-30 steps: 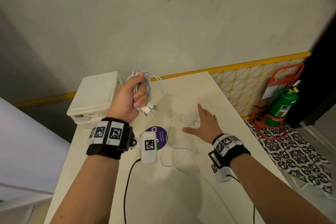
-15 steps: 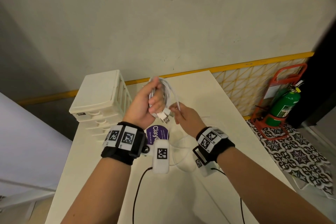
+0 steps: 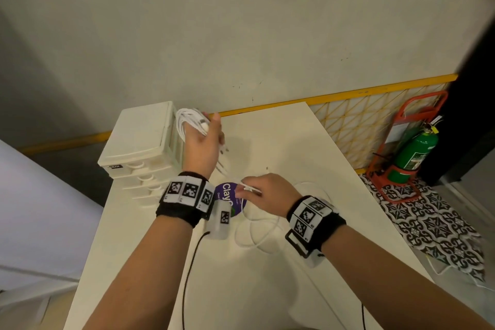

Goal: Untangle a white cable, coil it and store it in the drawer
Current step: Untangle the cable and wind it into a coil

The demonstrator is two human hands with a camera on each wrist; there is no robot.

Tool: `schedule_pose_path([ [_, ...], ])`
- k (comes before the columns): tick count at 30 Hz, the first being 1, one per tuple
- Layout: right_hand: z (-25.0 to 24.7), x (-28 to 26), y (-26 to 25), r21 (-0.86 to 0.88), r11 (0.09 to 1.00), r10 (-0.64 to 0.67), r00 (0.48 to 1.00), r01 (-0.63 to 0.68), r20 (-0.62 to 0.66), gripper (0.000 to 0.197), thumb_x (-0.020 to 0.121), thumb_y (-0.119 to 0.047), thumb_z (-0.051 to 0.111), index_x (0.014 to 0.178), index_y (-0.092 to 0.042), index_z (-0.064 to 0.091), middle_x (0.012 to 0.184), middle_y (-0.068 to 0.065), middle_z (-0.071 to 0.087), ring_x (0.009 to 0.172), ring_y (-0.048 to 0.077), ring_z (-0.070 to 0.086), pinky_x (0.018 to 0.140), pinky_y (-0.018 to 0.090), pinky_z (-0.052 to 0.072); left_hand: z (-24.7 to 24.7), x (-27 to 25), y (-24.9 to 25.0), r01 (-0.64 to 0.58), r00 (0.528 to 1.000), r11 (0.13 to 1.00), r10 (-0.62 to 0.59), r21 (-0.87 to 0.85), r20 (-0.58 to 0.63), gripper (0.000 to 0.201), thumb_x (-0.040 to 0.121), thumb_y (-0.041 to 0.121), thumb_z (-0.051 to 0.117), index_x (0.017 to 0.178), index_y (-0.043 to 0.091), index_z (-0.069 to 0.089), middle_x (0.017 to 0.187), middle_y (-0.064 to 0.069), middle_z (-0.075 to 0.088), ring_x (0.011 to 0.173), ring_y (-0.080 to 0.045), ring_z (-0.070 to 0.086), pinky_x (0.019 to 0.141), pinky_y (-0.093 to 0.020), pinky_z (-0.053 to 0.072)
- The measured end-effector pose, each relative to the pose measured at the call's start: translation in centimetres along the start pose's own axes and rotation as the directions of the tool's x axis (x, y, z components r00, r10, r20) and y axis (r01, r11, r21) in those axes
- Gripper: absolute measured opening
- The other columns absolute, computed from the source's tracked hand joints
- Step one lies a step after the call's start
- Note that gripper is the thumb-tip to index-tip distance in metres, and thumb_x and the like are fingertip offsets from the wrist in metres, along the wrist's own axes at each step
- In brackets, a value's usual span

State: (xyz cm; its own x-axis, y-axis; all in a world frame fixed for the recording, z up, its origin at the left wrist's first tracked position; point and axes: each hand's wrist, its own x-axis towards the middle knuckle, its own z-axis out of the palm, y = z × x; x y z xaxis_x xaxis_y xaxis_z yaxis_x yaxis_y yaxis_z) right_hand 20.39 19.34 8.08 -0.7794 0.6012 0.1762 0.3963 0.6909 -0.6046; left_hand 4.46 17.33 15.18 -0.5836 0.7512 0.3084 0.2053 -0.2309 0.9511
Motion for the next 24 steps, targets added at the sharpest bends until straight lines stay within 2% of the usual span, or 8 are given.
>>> schedule_pose_path([
  [2, -0.8, 0.2, -0.2, -0.008, 1.000, -0.025, 0.998, 0.025, -0.062, 0.026, 0.090, -0.042, 0.050, 0.093, -0.024, 0.068, 0.080, 0.003, 0.072, 0.074, 0.022, 0.064, 0.067, 0.033, 0.051, -0.3, -0.3, -1.0, -0.049, 0.990, 0.954, 0.008, 0.296, 0.141, 0.021, 0.094, 0.028, 0.054, 0.091, 0.008, 0.046, 0.062, -0.004, 0.054, 0.051, -0.014, 0.050, 0.055, -0.026, 0.045],
  [5, -2.2, 0.6, -0.7, -0.010, 0.998, -0.070, 0.983, 0.069, -0.168, 0.020, 0.088, -0.038, 0.054, 0.092, -0.026, 0.069, 0.078, -0.004, 0.071, 0.071, 0.016, 0.061, 0.066, 0.029, 0.047, -0.6, -0.8, -1.8, -0.076, 0.914, 0.892, -0.117, 0.446, 0.388, 0.037, 0.094, 0.035, 0.053, 0.089, -0.001, 0.053, 0.061, -0.011, 0.054, 0.047, -0.010, 0.050, 0.051, -0.022, 0.041],
  [8, -3.7, 0.9, -1.0, 0.039, 0.998, -0.044, 0.966, 0.056, -0.255, 0.013, 0.080, -0.040, 0.066, 0.085, -0.028, 0.066, 0.065, -0.013, 0.059, 0.059, 0.007, 0.050, 0.060, 0.021, 0.040, -0.4, -2.1, -1.4, -0.018, 0.803, 0.902, -0.244, 0.432, 0.544, 0.053, 0.093, 0.052, 0.043, 0.080, 0.002, 0.056, 0.064, -0.023, 0.057, 0.054, -0.020, 0.052, 0.056, -0.030, 0.042],
  [11, -5.1, 1.3, -0.6, 0.007, 1.000, -0.002, 0.956, 0.004, -0.292, 0.032, 0.066, -0.045, 0.076, 0.082, -0.024, 0.057, 0.065, -0.005, 0.061, 0.060, 0.014, 0.055, 0.059, 0.026, 0.042, -0.5, -3.1, -0.8, 0.247, 0.639, 0.926, -0.377, 0.285, 0.670, 0.060, 0.089, 0.065, 0.033, 0.069, 0.011, 0.051, 0.049, -0.004, 0.047, 0.039, -0.016, 0.037, 0.043, -0.022, 0.036],
  [13, -5.8, 1.5, 0.1, 0.037, 0.999, 0.033, 0.955, -0.023, -0.294, 0.040, 0.062, -0.042, 0.077, 0.085, -0.021, 0.053, 0.066, -0.002, 0.059, 0.063, 0.017, 0.055, 0.060, 0.027, 0.042, -0.4, -3.5, -0.5, 0.315, 0.571, 0.921, -0.376, 0.228, 0.730, 0.047, 0.088, 0.055, 0.049, 0.070, 0.012, 0.049, 0.046, 0.000, 0.043, 0.035, -0.012, 0.033, 0.040, -0.020, 0.032],
  [17, -6.2, 1.7, 1.9, 0.054, 0.997, 0.062, 0.970, -0.051, -0.234, 0.044, 0.057, -0.048, 0.077, 0.087, -0.022, 0.057, 0.060, -0.005, 0.053, 0.067, 0.017, 0.048, 0.065, 0.029, 0.040, 0.1, -3.8, 0.1, 0.243, 0.556, 0.925, -0.380, 0.292, 0.740, 0.017, 0.088, 0.014, 0.064, 0.075, 0.010, 0.053, 0.042, -0.001, 0.047, 0.034, -0.012, 0.036, 0.040, -0.022, 0.035],
  [21, -6.1, 1.6, 3.3, 0.036, 0.997, 0.077, 0.971, -0.071, -0.227, 0.045, 0.055, -0.058, 0.072, 0.080, -0.023, 0.062, 0.062, 0.001, 0.060, 0.069, 0.015, 0.045, 0.071, 0.031, 0.041, -0.1, -4.0, -0.3, 0.267, 0.513, 0.918, -0.393, 0.294, 0.763, 0.013, 0.089, 0.011, 0.063, 0.078, 0.011, 0.055, 0.041, 0.002, 0.045, 0.032, -0.011, 0.035, 0.040, -0.023, 0.034],
  [24, -5.7, 1.4, 4.5, -0.036, 0.999, 0.013, 0.964, -0.024, -0.264, 0.044, 0.072, -0.059, 0.054, 0.076, -0.017, 0.064, 0.065, 0.003, 0.065, 0.065, 0.020, 0.049, 0.073, 0.030, 0.037, -0.8, -3.8, -0.4, 0.421, 0.504, 0.895, -0.368, 0.150, 0.782, 0.021, 0.092, 0.013, 0.058, 0.072, 0.010, 0.054, 0.040, 0.004, 0.039, 0.029, -0.009, 0.030, 0.033, -0.017, 0.025],
])
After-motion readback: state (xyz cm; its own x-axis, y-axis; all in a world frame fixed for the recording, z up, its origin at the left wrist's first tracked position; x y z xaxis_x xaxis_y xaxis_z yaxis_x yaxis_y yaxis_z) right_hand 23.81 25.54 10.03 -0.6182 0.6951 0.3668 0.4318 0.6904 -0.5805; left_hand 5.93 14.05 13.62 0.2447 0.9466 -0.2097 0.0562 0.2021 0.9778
